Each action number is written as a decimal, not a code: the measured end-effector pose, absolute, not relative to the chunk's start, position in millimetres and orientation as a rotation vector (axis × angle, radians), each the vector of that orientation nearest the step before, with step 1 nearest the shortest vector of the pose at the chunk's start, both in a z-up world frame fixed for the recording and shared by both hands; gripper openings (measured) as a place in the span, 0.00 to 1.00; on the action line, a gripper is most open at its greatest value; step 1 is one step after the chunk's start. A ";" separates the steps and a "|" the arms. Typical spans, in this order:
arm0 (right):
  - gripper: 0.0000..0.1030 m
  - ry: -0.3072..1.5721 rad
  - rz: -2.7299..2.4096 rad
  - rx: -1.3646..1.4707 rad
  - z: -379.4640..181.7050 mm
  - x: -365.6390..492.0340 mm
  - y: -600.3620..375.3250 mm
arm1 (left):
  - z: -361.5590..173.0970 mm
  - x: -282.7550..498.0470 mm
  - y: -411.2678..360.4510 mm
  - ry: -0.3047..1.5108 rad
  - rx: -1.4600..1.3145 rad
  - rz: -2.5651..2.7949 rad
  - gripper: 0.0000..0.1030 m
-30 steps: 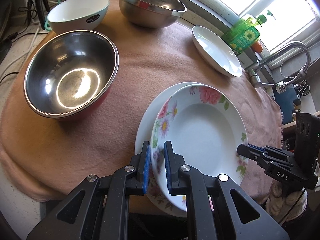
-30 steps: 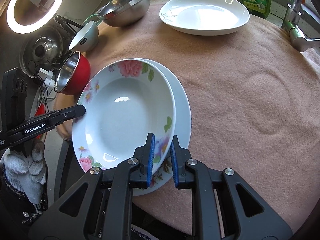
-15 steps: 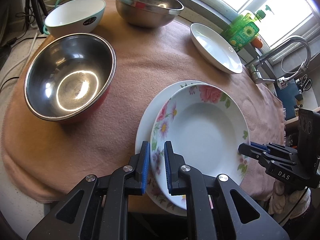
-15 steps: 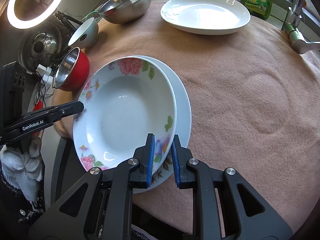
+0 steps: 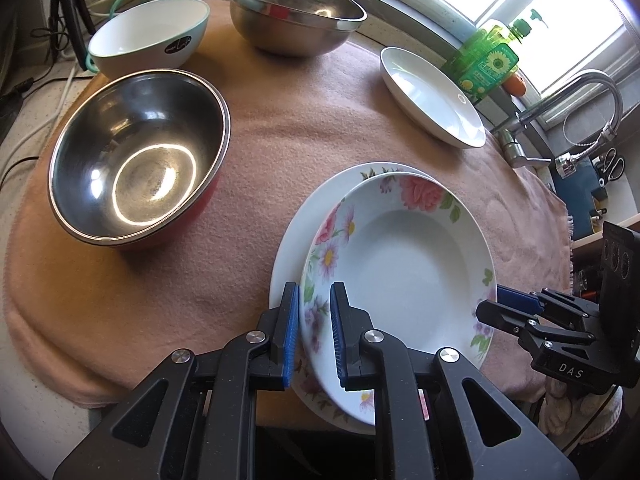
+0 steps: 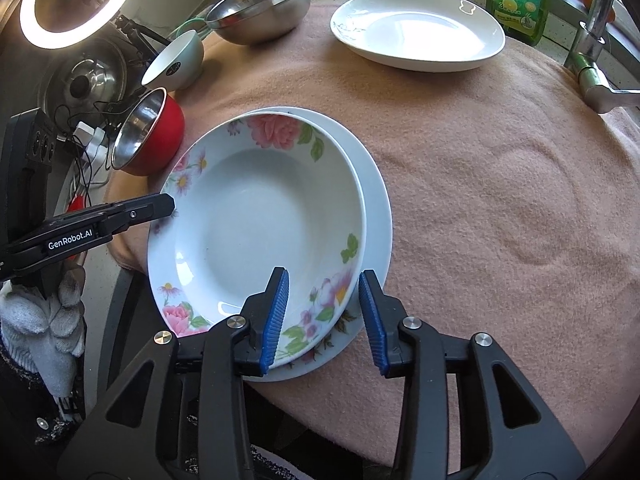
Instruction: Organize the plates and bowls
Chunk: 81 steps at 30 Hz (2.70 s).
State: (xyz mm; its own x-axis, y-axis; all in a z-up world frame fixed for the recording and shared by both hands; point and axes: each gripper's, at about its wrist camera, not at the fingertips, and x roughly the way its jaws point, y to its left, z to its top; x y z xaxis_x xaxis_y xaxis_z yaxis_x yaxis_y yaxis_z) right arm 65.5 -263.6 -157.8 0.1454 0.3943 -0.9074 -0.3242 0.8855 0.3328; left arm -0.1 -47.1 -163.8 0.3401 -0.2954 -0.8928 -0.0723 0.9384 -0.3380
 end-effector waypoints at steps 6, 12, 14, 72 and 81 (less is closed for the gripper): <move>0.39 1.316 0.494 0.091 -155.2 63.6 -275.1 | -160.5 -5.3 -39.3 1.211 -0.352 -0.127 0.13; 0.46 1.272 0.473 0.128 -144.0 60.3 -291.7 | -153.9 -9.9 -39.7 1.199 -0.350 -0.130 0.13; 0.46 1.252 0.464 0.137 -138.7 59.8 -296.9 | -151.4 -10.8 -41.9 1.193 -0.353 -0.134 0.14; 0.37 1.112 0.465 0.021 -126.9 253.2 -363.1 | -128.5 128.8 -125.1 1.124 -0.442 -0.134 0.19; 0.24 1.155 0.474 0.011 -147.9 294.2 -357.9 | -137.9 156.3 -119.4 1.131 -0.477 -0.073 0.19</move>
State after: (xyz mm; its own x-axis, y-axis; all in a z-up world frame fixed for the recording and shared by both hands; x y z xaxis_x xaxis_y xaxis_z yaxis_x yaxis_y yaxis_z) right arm 294.2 -357.9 -147.9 0.3165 0.3656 -0.8753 -0.3540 0.9016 0.2485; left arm 156.3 -119.4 -137.9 0.4350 -0.2935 -0.8513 -0.1814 0.8974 -0.4021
